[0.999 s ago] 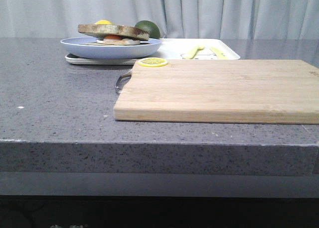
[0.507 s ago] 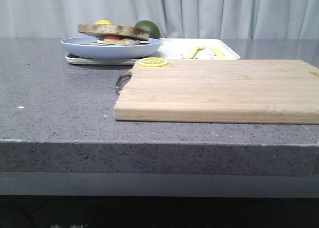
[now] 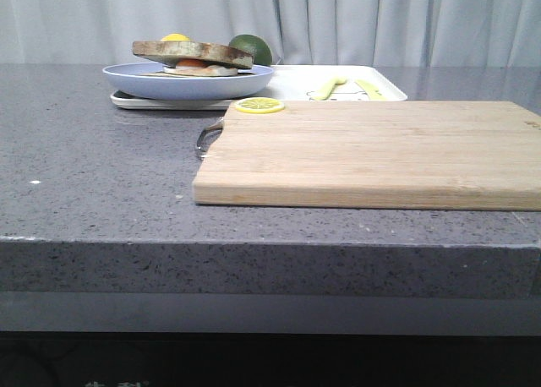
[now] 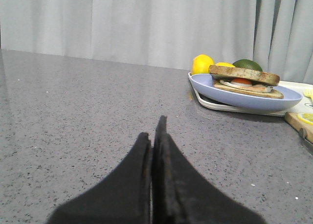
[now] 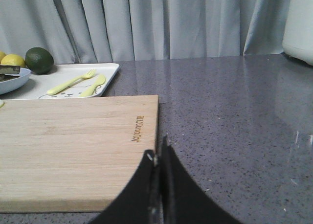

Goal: Place bread and move sandwich to tray

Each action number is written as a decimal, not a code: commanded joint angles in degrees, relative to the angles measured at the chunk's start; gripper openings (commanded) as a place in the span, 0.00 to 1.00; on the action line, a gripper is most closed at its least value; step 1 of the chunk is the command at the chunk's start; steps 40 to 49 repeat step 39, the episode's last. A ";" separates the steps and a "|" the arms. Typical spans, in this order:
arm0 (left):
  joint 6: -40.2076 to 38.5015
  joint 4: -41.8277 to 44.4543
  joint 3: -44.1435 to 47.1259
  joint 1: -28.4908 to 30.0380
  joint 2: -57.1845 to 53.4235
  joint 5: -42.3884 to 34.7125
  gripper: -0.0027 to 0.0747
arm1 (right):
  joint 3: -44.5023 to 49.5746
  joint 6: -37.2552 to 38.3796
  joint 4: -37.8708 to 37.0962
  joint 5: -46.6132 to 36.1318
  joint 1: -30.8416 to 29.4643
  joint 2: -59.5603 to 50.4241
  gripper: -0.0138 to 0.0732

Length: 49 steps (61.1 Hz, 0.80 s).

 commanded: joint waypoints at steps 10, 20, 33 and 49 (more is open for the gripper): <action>-0.54 -0.01 0.08 0.14 -1.26 -5.08 0.01 | -0.16 -0.12 -0.59 -4.59 -0.28 -1.07 0.08; -0.54 -0.01 0.08 0.14 -1.26 -5.08 0.01 | -0.16 -0.12 -0.59 -4.59 -0.28 -1.07 0.08; -0.54 -0.01 0.08 0.14 -1.26 -5.08 0.01 | -0.16 -0.12 -0.59 -4.59 -0.28 -1.07 0.08; -0.54 -0.01 0.08 0.14 -1.26 -5.08 0.01 | -0.16 -0.12 -0.59 -4.59 -0.28 -1.07 0.08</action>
